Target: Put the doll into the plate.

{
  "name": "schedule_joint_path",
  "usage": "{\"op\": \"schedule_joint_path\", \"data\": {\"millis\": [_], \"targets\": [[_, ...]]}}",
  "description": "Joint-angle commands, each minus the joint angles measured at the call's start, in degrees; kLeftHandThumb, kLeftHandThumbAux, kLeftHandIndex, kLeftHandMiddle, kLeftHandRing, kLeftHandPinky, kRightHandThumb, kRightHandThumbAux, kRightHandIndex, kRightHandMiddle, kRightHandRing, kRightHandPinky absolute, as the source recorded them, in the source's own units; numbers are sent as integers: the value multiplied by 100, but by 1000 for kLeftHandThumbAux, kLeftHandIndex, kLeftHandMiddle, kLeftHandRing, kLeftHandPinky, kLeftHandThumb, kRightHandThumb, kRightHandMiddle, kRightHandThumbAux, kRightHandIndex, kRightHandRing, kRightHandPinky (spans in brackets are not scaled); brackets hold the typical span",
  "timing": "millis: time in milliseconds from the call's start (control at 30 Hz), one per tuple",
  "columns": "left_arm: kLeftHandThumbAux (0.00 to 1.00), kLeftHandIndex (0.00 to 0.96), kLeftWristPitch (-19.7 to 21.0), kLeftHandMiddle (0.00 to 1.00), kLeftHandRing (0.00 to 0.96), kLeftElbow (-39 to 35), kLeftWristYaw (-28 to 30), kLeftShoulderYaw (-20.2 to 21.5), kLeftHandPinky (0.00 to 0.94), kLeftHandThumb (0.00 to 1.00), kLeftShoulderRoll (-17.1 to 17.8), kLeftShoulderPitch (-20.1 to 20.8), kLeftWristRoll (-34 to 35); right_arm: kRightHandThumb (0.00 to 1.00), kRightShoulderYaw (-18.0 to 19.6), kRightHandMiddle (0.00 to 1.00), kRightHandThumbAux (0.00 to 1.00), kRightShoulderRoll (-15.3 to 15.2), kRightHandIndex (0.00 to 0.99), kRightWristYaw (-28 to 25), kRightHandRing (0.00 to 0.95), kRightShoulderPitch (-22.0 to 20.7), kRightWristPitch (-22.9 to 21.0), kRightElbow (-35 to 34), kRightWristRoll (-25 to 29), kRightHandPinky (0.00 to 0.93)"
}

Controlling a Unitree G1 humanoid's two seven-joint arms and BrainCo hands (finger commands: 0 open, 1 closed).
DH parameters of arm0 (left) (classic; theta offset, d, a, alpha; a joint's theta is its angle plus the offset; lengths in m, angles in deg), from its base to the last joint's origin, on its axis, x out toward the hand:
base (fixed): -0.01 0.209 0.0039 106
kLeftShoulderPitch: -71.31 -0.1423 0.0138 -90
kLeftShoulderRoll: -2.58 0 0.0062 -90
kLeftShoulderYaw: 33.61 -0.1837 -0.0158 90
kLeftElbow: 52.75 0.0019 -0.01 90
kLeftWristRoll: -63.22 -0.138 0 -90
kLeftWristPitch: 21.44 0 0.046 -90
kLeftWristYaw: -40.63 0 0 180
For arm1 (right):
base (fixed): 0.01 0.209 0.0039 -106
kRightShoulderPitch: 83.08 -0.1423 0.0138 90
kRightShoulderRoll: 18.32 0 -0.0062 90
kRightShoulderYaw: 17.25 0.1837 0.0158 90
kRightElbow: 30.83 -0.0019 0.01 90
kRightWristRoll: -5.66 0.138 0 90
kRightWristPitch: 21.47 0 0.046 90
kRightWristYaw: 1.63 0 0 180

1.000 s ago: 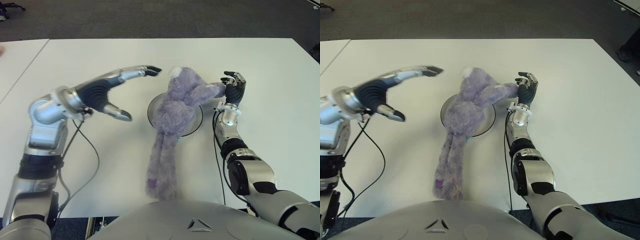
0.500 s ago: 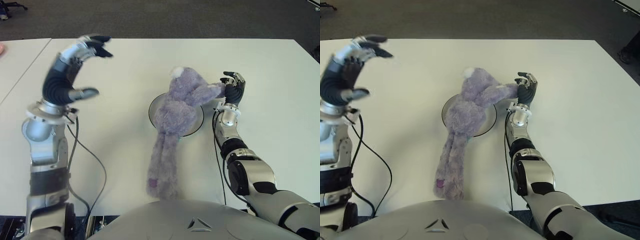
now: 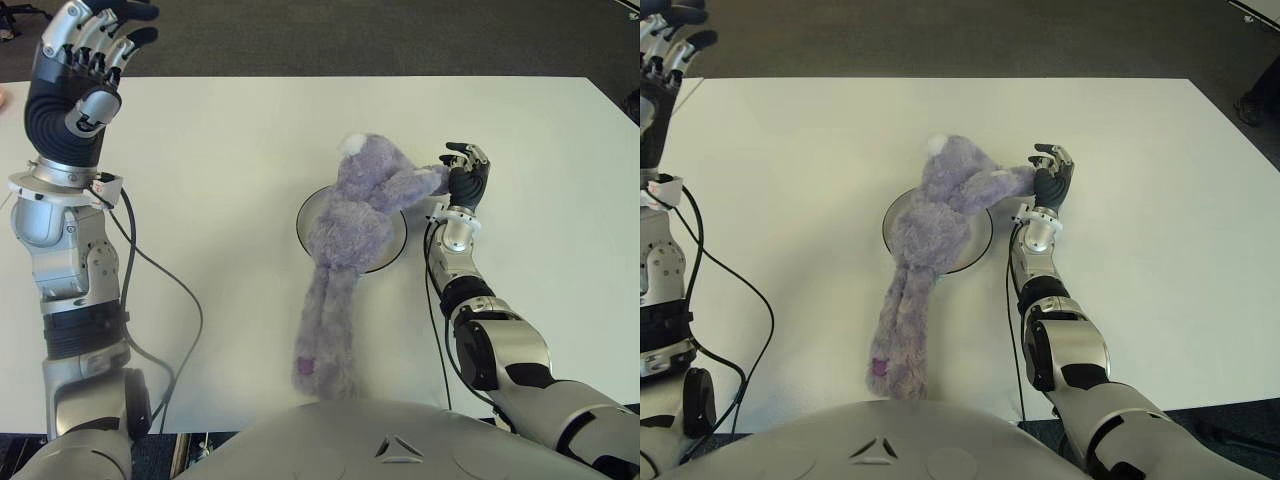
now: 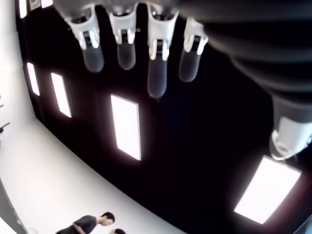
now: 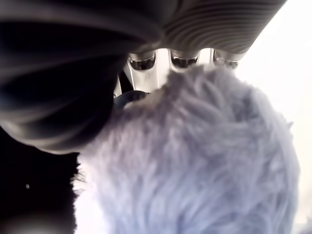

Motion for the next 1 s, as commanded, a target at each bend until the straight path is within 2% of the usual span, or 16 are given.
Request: {"op": "schedule_joint_path", "data": {"millis": [33, 133, 367, 567, 700, 833, 900, 1000], "targets": [[468, 186, -318, 151, 88, 1103, 395, 9, 31, 149, -412, 327, 149, 944, -267, 376, 680, 742, 429, 15, 457, 2086, -127, 1189, -360, 334], [446, 166, -773, 113, 41, 1543, 310, -197, 8, 150, -652, 545, -228, 944, -270, 373, 680, 739, 429, 27, 455, 2083, -140, 1193, -364, 314], [475, 120, -1387, 63, 3, 2144, 47, -483, 0, 107, -1089, 665, -763, 942, -269, 371, 681, 739, 429, 32, 453, 2066, -171, 1209, -364, 309], [612, 89, -1793, 47, 0, 2821, -451, -539, 0, 17, -1365, 841, -1352, 943, -267, 370, 681, 736, 430, 5, 453, 2069, -159, 1215, -359, 349], [675, 75, -2182, 39, 0, 3610, -620, -562, 0, 3, -1469, 1110, -1696, 942, -284, 373, 681, 727, 430, 67, 452, 2071, -140, 1218, -391, 344], [734, 57, -2877, 27, 0, 5158, -707, -547, 0, 0, -1556, 1186, -1981, 943, -284, 376, 681, 725, 429, 50, 453, 2081, -118, 1215, -386, 359], [755, 45, -3028, 17, 0, 5744, -809, -550, 0, 0, -1531, 1236, -2091, 943, -280, 377, 681, 727, 429, 46, 454, 2088, -84, 1213, -382, 365], [770, 34, -3125, 8, 0, 6216, -1113, -571, 0, 0, -1447, 1273, -2271, 943, -273, 377, 681, 730, 429, 52, 454, 2088, -69, 1213, -373, 362]]}}
